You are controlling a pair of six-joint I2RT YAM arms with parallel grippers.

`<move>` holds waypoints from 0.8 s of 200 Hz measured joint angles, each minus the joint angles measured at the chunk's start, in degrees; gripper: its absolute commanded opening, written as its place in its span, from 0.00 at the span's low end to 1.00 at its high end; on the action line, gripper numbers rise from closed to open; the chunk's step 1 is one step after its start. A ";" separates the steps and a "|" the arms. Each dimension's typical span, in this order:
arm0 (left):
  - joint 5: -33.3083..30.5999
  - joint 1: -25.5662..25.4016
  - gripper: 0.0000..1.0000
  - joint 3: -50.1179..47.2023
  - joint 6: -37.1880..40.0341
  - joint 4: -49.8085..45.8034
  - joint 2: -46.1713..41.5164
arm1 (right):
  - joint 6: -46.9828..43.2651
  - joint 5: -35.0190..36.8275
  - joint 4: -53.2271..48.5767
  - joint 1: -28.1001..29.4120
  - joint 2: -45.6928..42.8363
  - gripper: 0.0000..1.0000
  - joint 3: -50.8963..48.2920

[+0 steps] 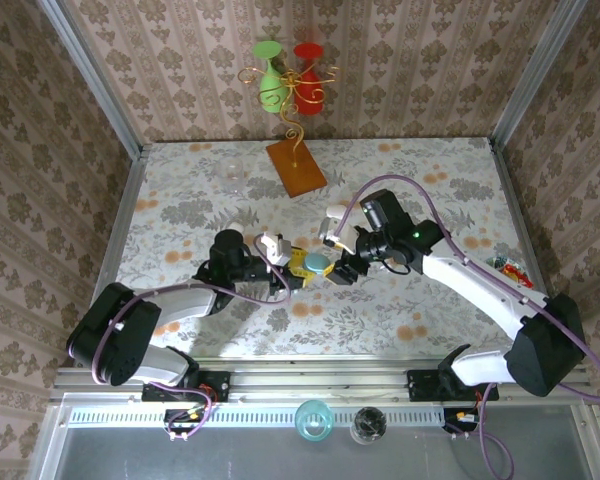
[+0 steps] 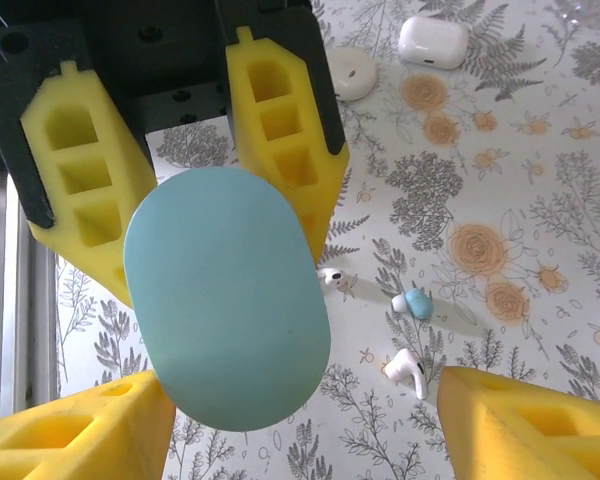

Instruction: Insert the wireless bluetooth earbuds into the charging case

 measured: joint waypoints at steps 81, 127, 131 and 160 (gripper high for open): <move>0.66 0.59 0.35 -0.61 0.04 0.20 -0.04 | 3.65 0.70 6.05 -2.49 -1.49 0.71 -0.79; 1.38 0.42 0.35 -0.61 0.04 1.36 -0.13 | 5.07 0.74 9.05 -2.91 -2.49 0.74 -1.81; 1.36 0.42 0.35 -0.61 0.04 1.33 -0.17 | 5.05 0.37 9.25 -2.93 -2.84 0.74 -2.10; 0.76 0.57 0.35 -1.07 0.02 2.93 -0.44 | 5.42 -4.26 11.69 -3.08 -7.10 0.77 -4.92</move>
